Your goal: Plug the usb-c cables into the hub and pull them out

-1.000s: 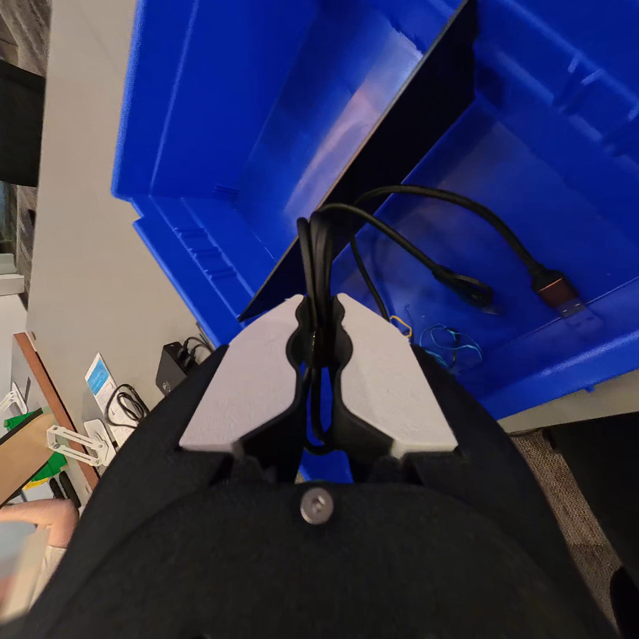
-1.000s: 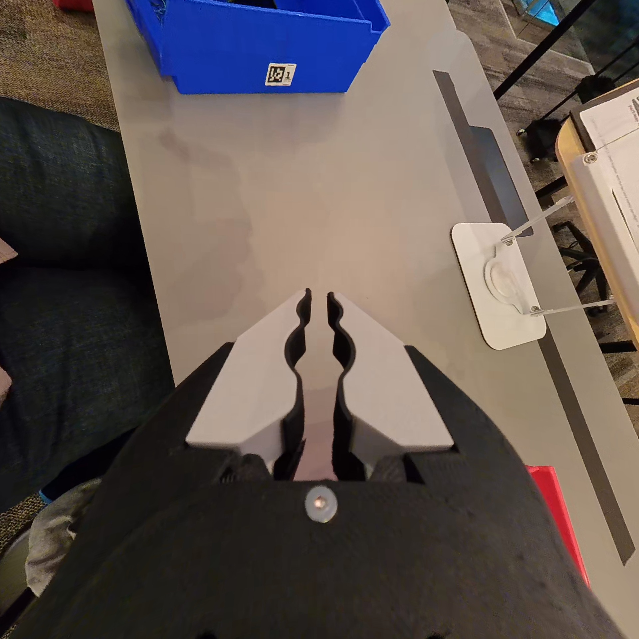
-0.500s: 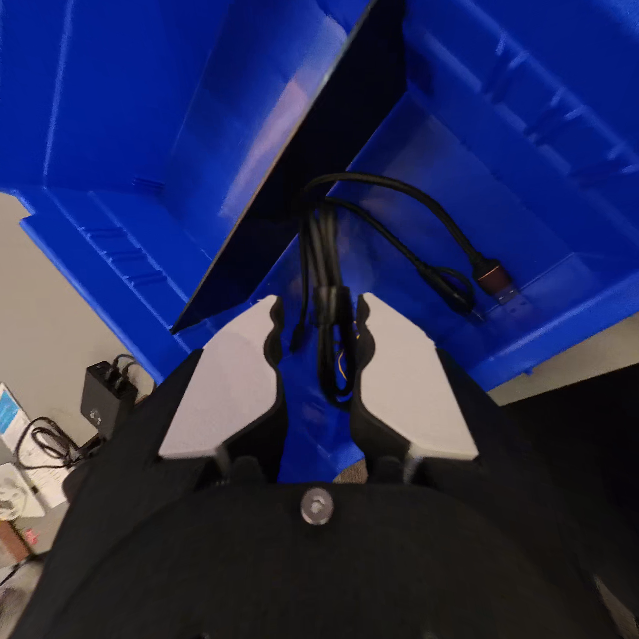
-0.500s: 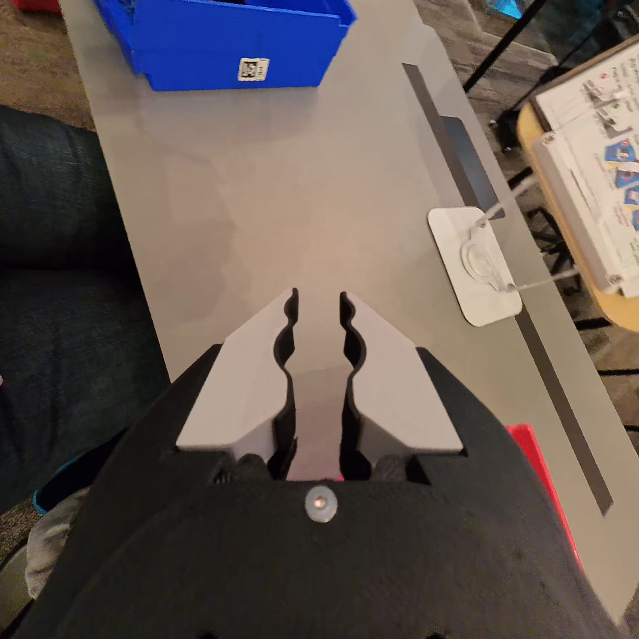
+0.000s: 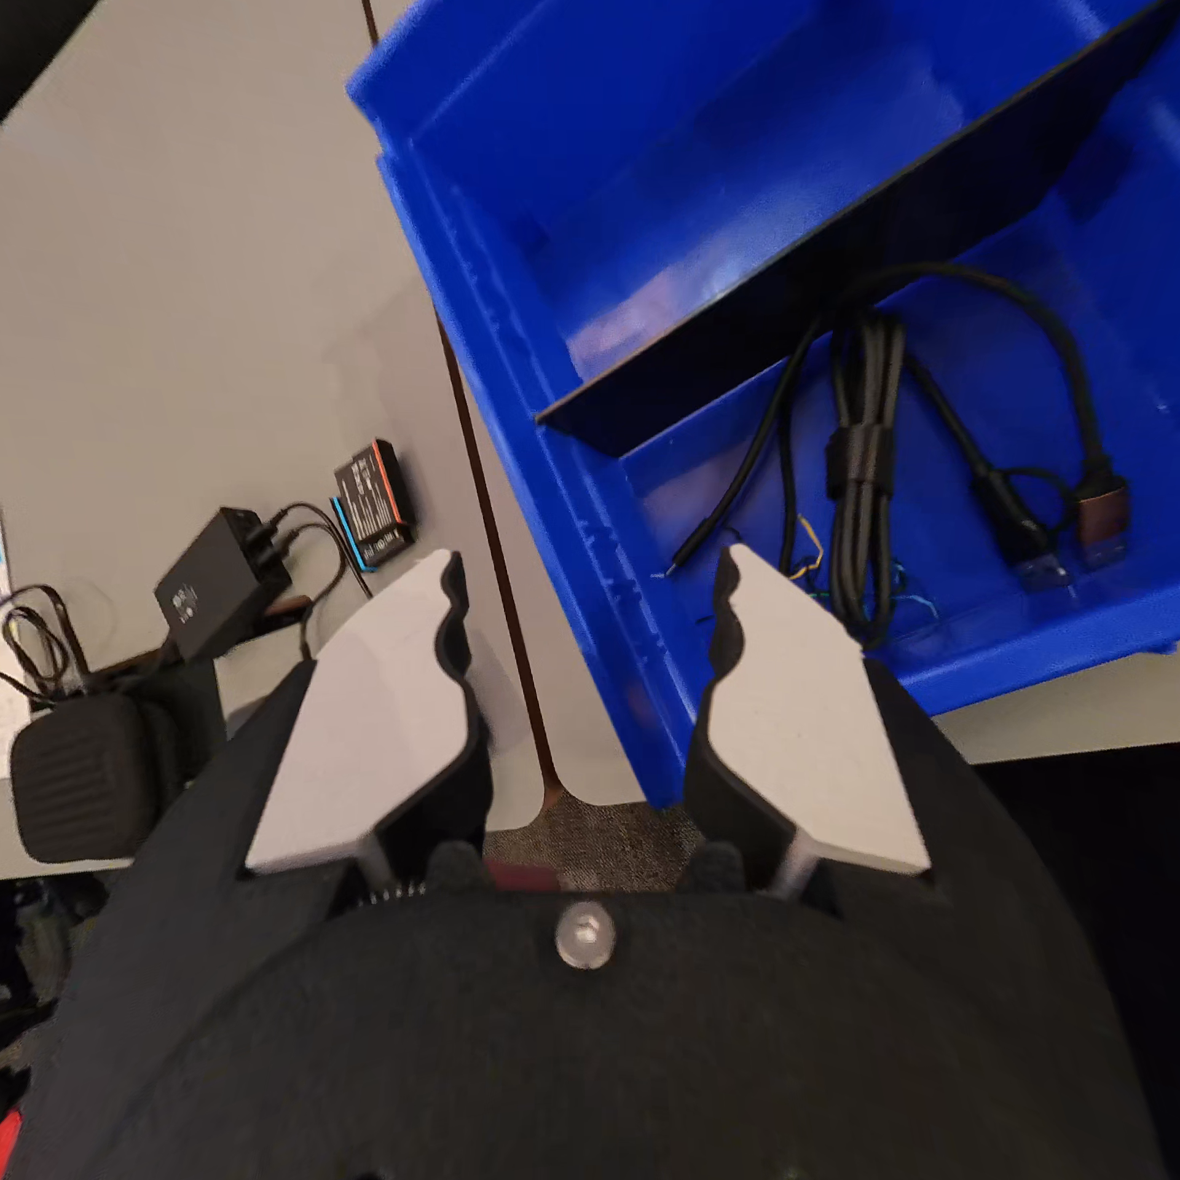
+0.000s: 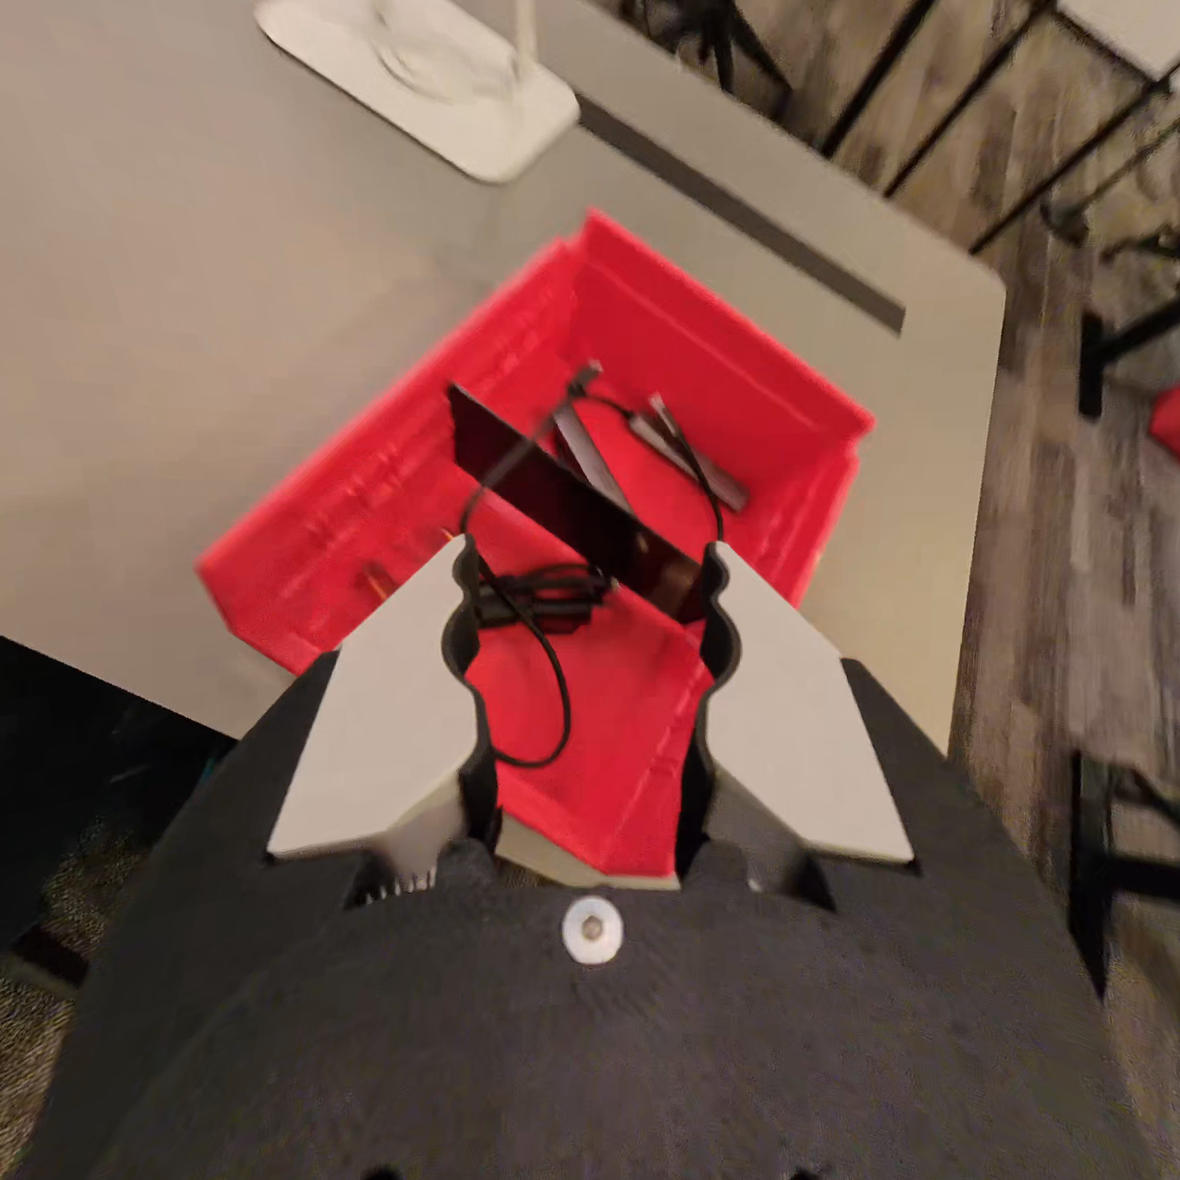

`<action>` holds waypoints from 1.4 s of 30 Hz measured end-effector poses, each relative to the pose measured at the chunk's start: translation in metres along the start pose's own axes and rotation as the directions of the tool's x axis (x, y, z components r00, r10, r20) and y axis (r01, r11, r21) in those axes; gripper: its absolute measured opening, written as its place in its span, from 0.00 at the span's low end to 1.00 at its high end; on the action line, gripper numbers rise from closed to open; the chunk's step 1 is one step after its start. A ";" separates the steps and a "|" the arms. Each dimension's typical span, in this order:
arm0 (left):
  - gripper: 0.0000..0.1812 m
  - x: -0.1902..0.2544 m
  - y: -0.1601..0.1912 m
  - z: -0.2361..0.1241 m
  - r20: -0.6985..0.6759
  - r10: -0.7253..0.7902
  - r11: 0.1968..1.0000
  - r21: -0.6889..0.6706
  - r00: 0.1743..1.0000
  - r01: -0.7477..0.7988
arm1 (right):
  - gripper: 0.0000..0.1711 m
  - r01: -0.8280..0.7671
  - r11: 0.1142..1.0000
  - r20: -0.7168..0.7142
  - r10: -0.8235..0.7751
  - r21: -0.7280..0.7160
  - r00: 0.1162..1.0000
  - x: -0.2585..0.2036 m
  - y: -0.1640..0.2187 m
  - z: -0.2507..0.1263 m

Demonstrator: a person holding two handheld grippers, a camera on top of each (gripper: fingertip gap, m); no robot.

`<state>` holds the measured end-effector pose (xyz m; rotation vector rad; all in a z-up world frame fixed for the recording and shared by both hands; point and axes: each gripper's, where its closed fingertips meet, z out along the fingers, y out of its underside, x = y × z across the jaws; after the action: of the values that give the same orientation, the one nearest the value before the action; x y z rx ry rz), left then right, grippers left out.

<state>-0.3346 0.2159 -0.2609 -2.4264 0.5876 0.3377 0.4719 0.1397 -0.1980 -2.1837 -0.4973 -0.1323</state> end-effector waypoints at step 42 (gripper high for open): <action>0.08 0.042 -0.002 0.053 -0.320 -0.283 0.934 0.123 0.904 0.336 | 0.08 -0.273 0.961 0.078 0.276 -0.051 0.958 -0.007 0.071 0.100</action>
<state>-0.3025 0.2361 -0.3165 -2.3622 0.3264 -0.2115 0.4853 0.1770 -0.3137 -2.2805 -0.2346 0.1025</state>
